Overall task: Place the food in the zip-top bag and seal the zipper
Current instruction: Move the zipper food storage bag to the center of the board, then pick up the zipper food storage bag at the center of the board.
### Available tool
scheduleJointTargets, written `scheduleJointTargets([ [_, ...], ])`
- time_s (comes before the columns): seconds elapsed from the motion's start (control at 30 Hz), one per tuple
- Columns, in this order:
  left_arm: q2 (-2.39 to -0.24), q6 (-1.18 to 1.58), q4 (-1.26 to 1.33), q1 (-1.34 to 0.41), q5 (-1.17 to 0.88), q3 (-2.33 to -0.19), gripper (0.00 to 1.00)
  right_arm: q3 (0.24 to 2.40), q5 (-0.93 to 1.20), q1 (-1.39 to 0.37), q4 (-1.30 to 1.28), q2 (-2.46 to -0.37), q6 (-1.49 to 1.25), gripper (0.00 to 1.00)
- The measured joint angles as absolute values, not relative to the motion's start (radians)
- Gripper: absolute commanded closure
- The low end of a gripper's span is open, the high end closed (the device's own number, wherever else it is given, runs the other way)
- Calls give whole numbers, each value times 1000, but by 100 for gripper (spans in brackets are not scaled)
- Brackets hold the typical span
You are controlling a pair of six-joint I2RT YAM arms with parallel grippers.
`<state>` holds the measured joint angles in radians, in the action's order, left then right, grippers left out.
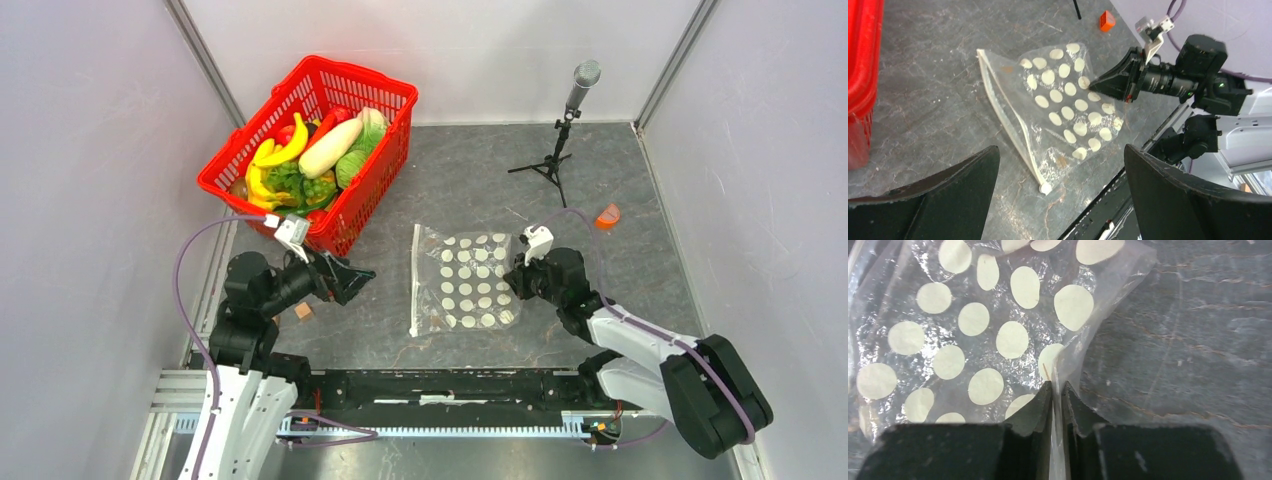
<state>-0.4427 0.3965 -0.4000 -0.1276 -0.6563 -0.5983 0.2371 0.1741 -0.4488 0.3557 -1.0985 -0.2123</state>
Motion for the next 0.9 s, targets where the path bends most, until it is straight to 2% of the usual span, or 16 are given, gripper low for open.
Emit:
scheduleJointTargets([
  [0.07,-443,390,-418,-142,-641,-598,0,263,147,-448,284,-1081,-185,40],
  [0.1,-442,388,-426,-147,-632,-598,0,289,131,-448,241,-1074,-167,32],
  [0.17,-435,383,-436,-147,-616,-598,0,350,87,-448,162,-1071,-148,25],
  [0.4,-374,375,-452,-148,-558,-598,0,562,-41,-463,-54,-1015,-138,30],
  [0.53,-370,374,-460,-148,-527,-598,0,604,-126,-625,-90,-980,-201,30],
  [0.7,-365,374,-479,-148,-484,-598,0,745,-377,-982,-116,-1177,-319,31],
  [0.8,-346,374,-485,-148,-454,-598,0,825,-524,-1125,-113,-1333,-384,33],
  [0.9,-323,374,-485,-148,-430,-598,0,899,-607,-1193,-121,-1471,-431,37],
])
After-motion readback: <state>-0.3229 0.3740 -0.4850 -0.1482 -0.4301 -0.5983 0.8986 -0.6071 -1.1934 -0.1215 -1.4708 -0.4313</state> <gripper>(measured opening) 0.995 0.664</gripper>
